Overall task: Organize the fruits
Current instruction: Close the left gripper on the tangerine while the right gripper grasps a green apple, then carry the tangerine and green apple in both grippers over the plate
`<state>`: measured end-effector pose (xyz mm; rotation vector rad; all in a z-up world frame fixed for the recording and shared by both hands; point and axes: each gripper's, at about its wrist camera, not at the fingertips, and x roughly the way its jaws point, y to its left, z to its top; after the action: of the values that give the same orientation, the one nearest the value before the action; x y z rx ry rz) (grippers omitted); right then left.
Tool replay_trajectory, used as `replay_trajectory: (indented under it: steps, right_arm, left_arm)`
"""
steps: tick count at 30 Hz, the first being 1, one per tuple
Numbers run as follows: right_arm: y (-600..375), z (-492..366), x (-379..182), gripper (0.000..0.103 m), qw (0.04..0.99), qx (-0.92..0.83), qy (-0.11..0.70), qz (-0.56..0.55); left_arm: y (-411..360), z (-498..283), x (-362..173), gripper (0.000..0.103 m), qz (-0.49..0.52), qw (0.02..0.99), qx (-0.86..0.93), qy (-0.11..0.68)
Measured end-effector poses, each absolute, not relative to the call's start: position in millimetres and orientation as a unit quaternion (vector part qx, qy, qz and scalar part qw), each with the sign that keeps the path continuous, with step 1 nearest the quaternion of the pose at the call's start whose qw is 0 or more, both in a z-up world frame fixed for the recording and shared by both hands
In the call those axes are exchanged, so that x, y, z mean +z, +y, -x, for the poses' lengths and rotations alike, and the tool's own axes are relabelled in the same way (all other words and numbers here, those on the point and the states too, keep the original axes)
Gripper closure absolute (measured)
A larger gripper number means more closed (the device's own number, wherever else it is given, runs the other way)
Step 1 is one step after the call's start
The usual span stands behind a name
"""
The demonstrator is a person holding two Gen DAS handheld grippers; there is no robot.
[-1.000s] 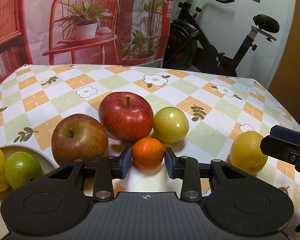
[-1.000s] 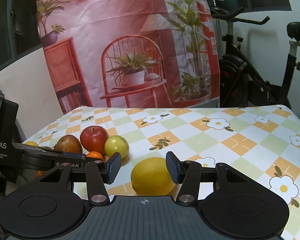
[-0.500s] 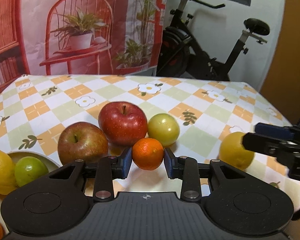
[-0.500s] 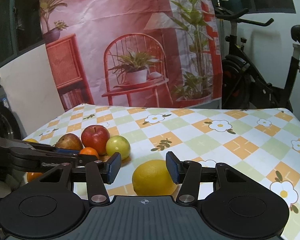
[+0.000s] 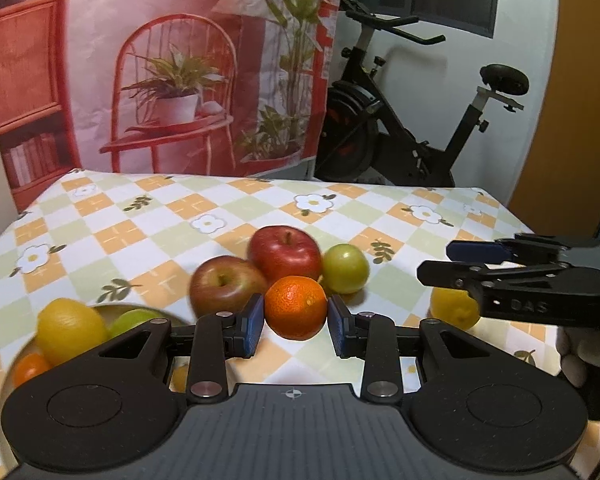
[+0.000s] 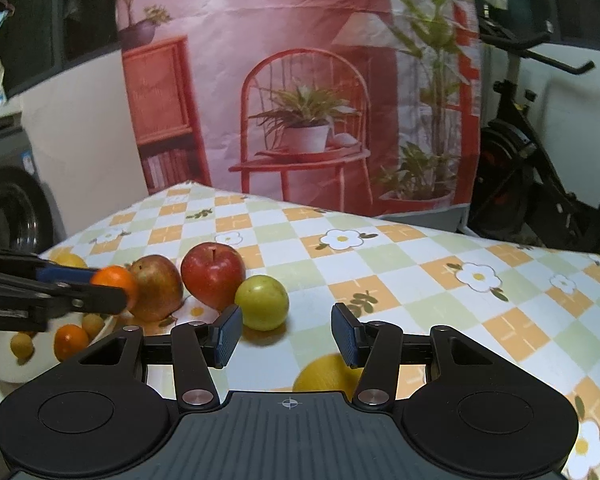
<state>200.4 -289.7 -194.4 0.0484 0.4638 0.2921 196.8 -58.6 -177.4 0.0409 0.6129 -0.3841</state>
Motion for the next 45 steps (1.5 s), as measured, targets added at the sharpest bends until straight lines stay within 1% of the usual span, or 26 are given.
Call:
replay_trajectory:
  steps: [5,9,20,30,32,45]
  right_arm:
    - [-270.1,-221.9,-191.8,0.057,0.955,0.156,0.251,0.029]
    - [-252.0,-243.1,-188.6,0.057,0.945,0.164,0.274,0.069]
    - [-220.8,-285.2,-200.7,0.057,0.920,0.164,0.338,0.116]
    - [-212.4,-297.6,-205.9,0.058,0.916,0.145,0.350,0.130]
    - [-210.5,-299.9,-206.9,0.060,0.915,0.144,0.352,0.135]
    - [-213.9,-294.7,-207.7,0.061,0.917,0.141,0.353,0.120]
  left_arm:
    - [-42.0,-196.0,-173.1,0.067,-0.005,0.935,-0.165,0.313]
    - [-32.2,-194.3,-171.5,0.067,0.009,0.938,-0.157,0.309]
    - [-20.7,-191.3,-176.1,0.067,0.034,0.937,-0.155,0.312]
    - [-14.1,-191.3,-180.7,0.067,0.050,0.936,-0.158,0.312]
    - [-12.6,-192.0,-181.6,0.067,0.053,0.935,-0.158,0.313]
    - [-11.9,-191.5,-184.0,0.067,0.054,0.935,-0.154,0.315]
